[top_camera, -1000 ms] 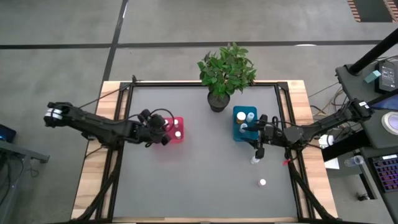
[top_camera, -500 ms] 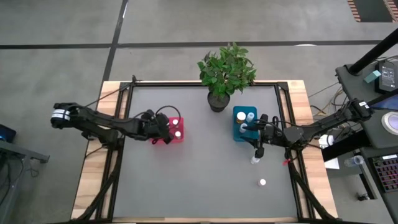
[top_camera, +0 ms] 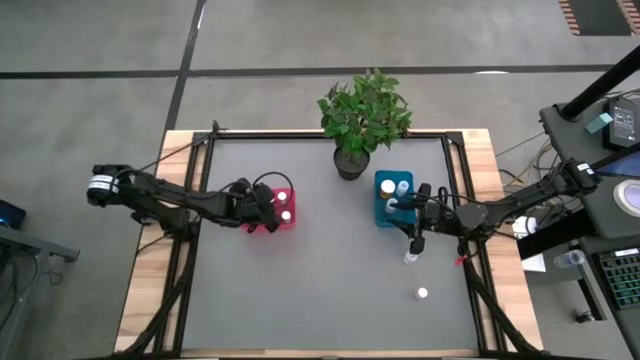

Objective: Pick and place medicine bottles into bin by pill shape (circle, oval)
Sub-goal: Put the small pink pill bottle into the pink bin, then put the small transparent pill bottle into the blue bin

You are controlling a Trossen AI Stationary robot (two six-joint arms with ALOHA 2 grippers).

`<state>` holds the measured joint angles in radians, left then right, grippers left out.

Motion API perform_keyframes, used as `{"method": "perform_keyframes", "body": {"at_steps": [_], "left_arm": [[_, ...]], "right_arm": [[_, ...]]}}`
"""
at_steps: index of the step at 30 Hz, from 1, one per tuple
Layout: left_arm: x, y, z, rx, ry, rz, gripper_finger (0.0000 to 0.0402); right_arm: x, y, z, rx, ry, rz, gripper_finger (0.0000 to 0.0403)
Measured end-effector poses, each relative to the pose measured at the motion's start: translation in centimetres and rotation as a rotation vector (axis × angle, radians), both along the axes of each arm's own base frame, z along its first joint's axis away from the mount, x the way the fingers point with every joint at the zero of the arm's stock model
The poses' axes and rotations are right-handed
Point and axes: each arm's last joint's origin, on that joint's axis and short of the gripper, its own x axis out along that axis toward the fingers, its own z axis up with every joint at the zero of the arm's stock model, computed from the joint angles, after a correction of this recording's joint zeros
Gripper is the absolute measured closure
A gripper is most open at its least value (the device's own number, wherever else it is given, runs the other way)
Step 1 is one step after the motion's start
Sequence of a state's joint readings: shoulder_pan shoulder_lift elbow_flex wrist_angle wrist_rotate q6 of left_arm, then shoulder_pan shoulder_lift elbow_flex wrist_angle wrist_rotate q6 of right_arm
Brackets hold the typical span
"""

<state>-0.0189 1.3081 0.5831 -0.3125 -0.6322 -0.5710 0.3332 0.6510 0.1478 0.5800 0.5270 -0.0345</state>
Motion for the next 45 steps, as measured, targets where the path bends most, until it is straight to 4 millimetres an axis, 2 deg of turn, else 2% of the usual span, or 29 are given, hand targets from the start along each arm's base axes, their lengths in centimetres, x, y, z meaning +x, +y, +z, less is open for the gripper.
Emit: {"method": "perform_keyframes", "body": {"at_steps": [14, 27, 34, 45], "left_arm": [[0.1, 0.1, 0.0, 0.024, -0.011, 0.014, 0.03], [0.1, 0.1, 0.2, 0.042, 0.011, -0.016, 0.0252], [0.0, 0.0, 1.5, 0.053, -0.028, -0.044, 0.0251], [-1.3, 0.0, 3.9, 0.035, -0.13, -0.069, 0.025]], "right_arm": [[0.0, 0.0, 0.0, 0.009, -0.002, 0.0, 0.0211], [0.0, 0.0, 0.0, 0.022, -0.005, 0.0, 0.0211], [0.0, 0.0, 0.0, 0.037, -0.008, -0.001, 0.0211], [0.0, 0.0, 0.1, 0.054, -0.013, 0.0, 0.0211]]}}
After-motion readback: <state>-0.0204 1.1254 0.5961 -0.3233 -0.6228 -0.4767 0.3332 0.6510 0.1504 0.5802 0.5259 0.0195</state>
